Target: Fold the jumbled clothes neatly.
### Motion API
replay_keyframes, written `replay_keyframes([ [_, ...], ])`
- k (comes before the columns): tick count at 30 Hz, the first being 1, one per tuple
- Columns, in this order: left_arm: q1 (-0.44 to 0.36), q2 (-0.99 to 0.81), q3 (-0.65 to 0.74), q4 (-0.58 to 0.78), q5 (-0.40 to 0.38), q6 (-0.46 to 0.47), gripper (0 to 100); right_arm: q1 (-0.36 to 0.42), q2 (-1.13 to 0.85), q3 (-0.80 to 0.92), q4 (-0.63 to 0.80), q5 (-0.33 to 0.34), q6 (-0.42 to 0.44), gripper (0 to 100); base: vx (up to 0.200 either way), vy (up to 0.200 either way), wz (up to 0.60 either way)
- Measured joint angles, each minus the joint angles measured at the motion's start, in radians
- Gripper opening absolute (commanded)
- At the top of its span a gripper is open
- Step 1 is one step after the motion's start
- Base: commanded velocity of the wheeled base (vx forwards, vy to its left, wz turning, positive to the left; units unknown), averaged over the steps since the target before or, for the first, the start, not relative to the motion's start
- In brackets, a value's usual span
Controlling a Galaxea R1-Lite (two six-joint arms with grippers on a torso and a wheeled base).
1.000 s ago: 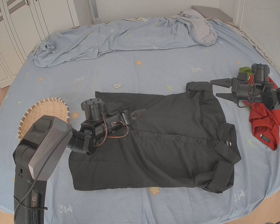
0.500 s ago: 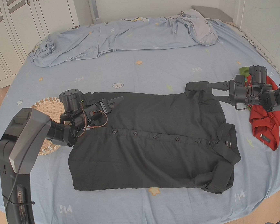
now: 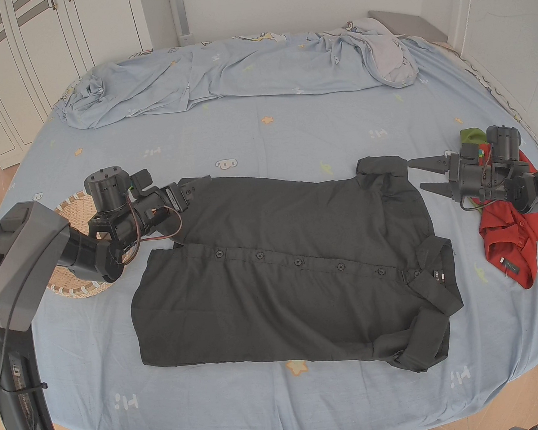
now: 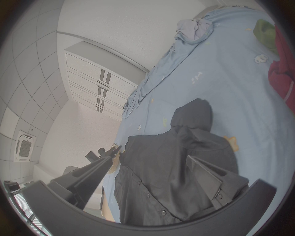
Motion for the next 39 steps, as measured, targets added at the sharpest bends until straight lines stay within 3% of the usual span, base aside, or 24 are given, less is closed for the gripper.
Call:
replay_keyframes([
  [6,-0.038,-0.074,0.065,-0.03,-0.01,-0.055,100,-0.058,-0.058,0.085,0.011,0.002,-0.02,100,0.0,0.0,0.0],
  [16,-0.097,-0.173,0.289,-0.117,-0.016,-0.069,100,-0.125,-0.153,0.386,0.039,0.002,-0.185,100,0.0,0.0,0.0],
  [22,-0.137,-0.217,0.435,-0.191,-0.018,-0.077,100,-0.161,-0.193,0.511,0.044,0.002,-0.237,100,0.0,0.0,0.0],
  [39,-0.153,-0.24,0.518,-0.217,-0.018,-0.08,100,-0.175,-0.112,0.559,-0.012,0.001,-0.25,100,0.0,0.0,0.0],
])
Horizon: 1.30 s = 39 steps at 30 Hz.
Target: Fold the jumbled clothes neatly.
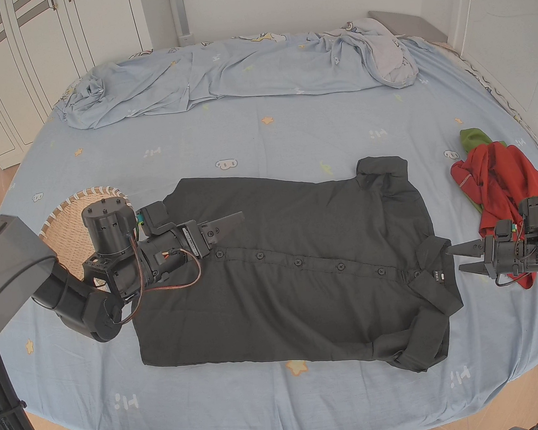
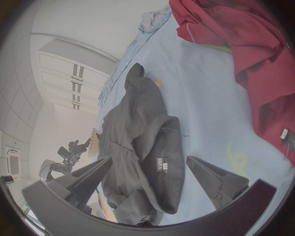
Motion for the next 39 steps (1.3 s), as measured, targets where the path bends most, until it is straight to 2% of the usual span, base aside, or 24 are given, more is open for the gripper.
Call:
replay_keyframes([
  [10,0.0,-0.003,0.006,0.0,0.0,-0.001,100,0.032,0.063,-0.032,-0.005,0.003,0.0,100,0.0,0.0,0.0],
  [11,0.0,-0.003,0.007,0.0,0.0,-0.001,100,0.036,0.066,-0.034,-0.005,0.003,0.0,0,0.0,0.0,0.0],
  [23,0.0,-0.007,0.007,0.0,0.0,-0.001,100,0.049,0.096,-0.069,-0.004,0.001,0.006,0,0.0,0.0,0.0],
  [32,0.002,-0.011,0.007,0.0,0.001,-0.001,100,-0.034,0.095,-0.194,0.017,0.005,0.01,0,0.0,0.0,0.0],
  [39,0.007,-0.013,0.007,0.0,0.001,-0.001,100,-0.112,0.1,-0.356,0.131,0.005,0.014,0,0.0,0.0,0.0],
])
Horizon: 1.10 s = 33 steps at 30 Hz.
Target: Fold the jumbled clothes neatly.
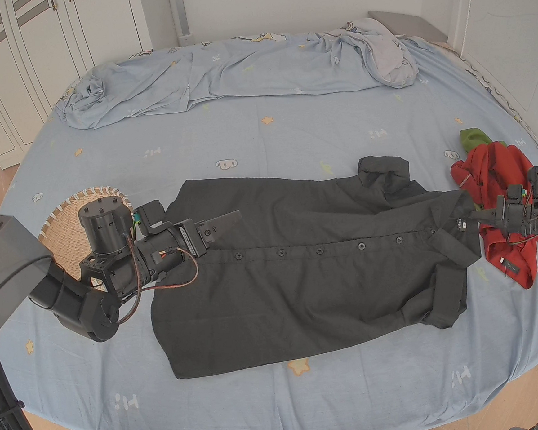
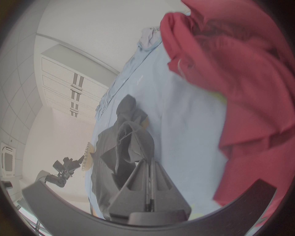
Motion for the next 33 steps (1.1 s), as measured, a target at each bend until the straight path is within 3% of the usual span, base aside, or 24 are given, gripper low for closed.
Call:
replay_keyframes([
  [10,0.007,0.0,-0.001,0.001,0.001,0.0,100,-0.11,0.029,-0.181,0.126,-0.006,0.0,0,0.0,0.0,0.0],
  [19,0.006,0.001,-0.001,0.001,0.002,0.0,100,-0.117,0.047,-0.191,0.129,-0.004,-0.001,0,0.0,0.0,0.0],
  [20,0.005,0.001,0.0,0.001,0.002,0.0,100,-0.114,0.048,-0.19,0.131,-0.004,-0.002,100,0.0,0.0,0.0],
  [33,0.01,-0.027,0.12,0.001,0.001,0.001,100,-0.125,-0.03,-0.135,0.256,-0.002,-0.021,100,0.0,0.0,0.0],
])
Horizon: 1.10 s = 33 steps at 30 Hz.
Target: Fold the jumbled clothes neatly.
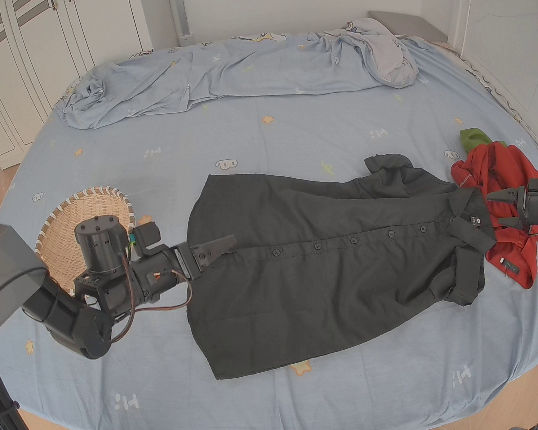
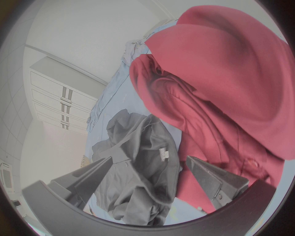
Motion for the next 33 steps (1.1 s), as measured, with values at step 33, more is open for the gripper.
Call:
replay_keyframes([
  [33,0.129,0.191,0.47,-0.461,-0.107,0.006,100,0.005,-0.316,0.456,-0.002,-0.001,-0.059,100,0.0,0.0,0.0],
])
